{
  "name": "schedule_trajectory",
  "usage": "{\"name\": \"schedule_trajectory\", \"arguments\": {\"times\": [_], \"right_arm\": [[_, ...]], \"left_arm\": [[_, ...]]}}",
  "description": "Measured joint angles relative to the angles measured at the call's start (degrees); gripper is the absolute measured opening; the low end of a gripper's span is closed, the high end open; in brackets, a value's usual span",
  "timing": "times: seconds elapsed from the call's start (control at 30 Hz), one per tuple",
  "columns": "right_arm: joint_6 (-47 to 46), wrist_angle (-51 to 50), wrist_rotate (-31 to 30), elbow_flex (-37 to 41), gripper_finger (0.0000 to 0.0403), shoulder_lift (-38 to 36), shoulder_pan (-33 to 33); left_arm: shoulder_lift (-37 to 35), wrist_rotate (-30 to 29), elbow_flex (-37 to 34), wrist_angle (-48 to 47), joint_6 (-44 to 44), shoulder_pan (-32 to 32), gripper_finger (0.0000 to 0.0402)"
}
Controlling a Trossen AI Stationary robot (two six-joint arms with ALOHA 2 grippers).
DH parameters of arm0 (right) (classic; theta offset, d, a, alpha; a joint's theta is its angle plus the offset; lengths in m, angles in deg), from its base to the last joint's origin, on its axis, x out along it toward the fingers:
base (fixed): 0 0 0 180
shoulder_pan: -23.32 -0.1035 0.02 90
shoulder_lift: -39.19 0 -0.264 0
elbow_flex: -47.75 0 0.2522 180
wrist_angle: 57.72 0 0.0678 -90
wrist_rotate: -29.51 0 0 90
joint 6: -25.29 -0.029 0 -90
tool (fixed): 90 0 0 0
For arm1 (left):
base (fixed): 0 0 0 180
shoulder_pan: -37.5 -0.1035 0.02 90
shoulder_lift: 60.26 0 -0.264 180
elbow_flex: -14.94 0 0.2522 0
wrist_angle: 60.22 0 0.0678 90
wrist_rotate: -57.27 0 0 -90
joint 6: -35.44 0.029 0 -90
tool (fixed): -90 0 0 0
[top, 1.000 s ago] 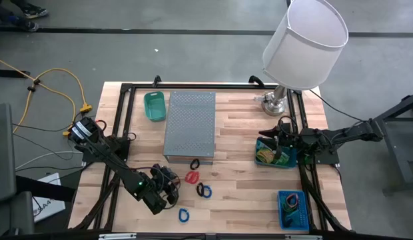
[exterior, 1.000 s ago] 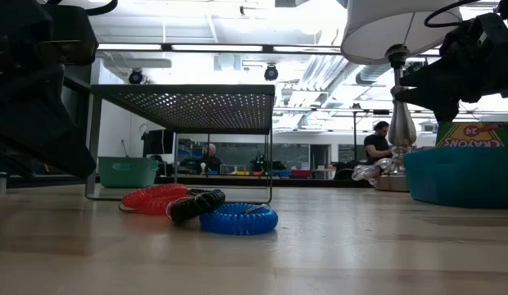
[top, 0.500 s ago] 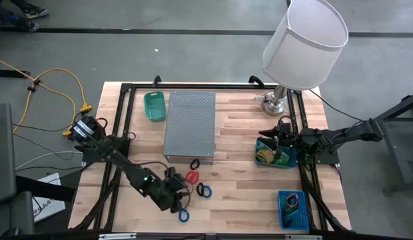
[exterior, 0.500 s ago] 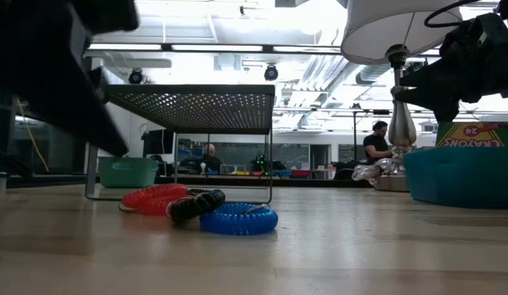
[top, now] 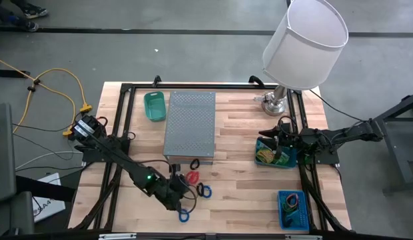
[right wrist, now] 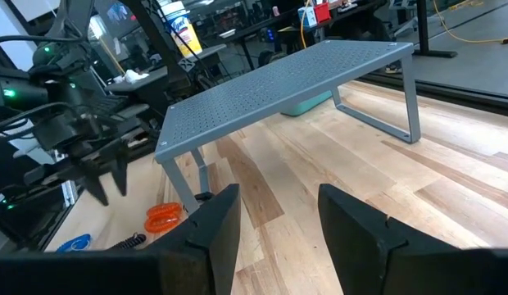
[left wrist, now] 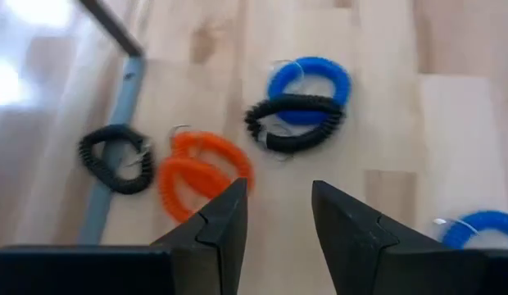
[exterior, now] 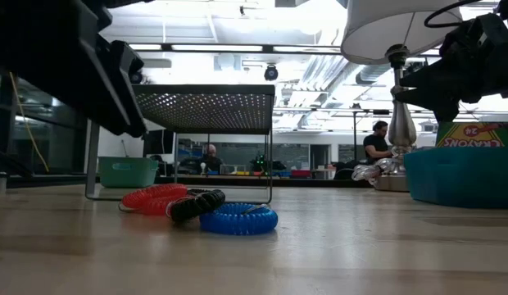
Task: Pick & Place Office Desk Supplies
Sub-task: Put the left orange spring keychain into the dark green bin
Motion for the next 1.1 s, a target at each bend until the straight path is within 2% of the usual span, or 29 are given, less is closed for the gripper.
{"name": "schedule_trajectory", "arguments": {"times": [0.17,0.5,1.1], "right_arm": [[0.0,0.0,0.0,0.0,0.0153,0.0,0.0],[0.0,0.0,0.0,0.0,0.0153,0.0,0.0],[0.0,-0.9,0.0,0.0,0.0153,0.1,0.0]], "left_arm": [[0.0,-0.6,0.3,-1.2,-3.4,-0.8,0.0132],[1.1,-0.7,0.3,-4.3,-2.3,-2.9,0.0132],[6.4,0.8,0.3,-2.8,-2.5,-4.4,0.0132]]}}
